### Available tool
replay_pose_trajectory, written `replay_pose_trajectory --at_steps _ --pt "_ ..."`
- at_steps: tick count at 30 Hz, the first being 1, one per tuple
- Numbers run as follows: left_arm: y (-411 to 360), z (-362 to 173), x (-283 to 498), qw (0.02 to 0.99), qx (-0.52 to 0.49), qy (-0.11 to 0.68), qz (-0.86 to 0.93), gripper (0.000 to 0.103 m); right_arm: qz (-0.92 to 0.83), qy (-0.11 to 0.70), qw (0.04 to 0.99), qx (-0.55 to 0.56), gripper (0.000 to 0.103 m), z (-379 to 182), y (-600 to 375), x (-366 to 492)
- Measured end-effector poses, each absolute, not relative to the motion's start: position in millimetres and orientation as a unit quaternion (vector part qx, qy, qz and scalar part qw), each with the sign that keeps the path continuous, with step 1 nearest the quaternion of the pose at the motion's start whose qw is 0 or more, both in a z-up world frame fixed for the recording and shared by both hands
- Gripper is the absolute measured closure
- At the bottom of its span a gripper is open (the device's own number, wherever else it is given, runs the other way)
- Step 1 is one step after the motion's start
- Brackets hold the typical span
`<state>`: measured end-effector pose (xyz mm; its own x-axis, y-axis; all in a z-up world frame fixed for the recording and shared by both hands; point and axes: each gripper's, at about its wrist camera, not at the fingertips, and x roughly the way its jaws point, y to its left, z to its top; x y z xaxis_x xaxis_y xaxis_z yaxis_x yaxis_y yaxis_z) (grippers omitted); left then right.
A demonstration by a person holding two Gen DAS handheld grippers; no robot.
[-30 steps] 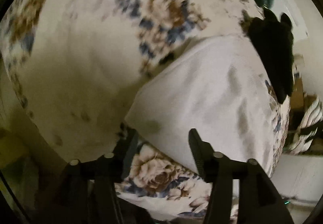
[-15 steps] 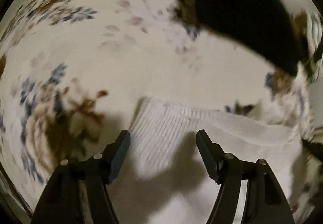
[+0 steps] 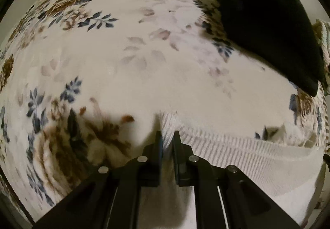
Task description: Fold small clothes
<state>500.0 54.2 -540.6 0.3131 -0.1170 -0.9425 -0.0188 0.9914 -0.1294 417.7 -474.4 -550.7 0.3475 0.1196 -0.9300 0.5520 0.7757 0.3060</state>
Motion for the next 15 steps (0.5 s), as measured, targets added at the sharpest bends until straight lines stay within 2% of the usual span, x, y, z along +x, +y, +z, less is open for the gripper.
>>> replay_pose_trajectory --at_steps 1,6,8,9,10,12,15 --pt "55.1 -543.0 502.3 0.805 -0.060 0.590 -0.032 0.096 -0.158 0.553 0.762 0.298 0.103 -552.5 -479.1 417.6" --pt "64.8 -535.6 497.6 0.783 -0.109 0.611 -0.033 0.089 -0.125 0.573 0.732 0.348 0.102 -567.0 -489.3 420.6" --pt "71.4 -525.1 484.5 0.785 -0.125 0.606 -0.036 0.068 -0.104 0.578 0.724 0.363 0.100 -559.3 -491.3 414.9" --pt "73.8 -517.9 477.1 0.789 -0.127 0.601 -0.031 0.063 -0.101 0.579 0.721 0.366 0.091 -554.7 -491.9 410.7" --pt "74.7 -511.8 469.5 0.792 -0.125 0.597 -0.025 0.055 -0.094 0.574 0.723 0.372 0.068 -547.7 -492.8 402.9" --pt "77.2 -504.0 452.3 0.796 -0.124 0.592 -0.019 0.053 -0.084 0.573 0.723 0.378 0.049 -540.5 -490.8 390.3" --pt "74.5 -504.2 428.3 0.795 -0.107 0.597 -0.012 0.053 -0.063 0.610 0.702 0.362 0.048 -548.0 -478.2 375.2"
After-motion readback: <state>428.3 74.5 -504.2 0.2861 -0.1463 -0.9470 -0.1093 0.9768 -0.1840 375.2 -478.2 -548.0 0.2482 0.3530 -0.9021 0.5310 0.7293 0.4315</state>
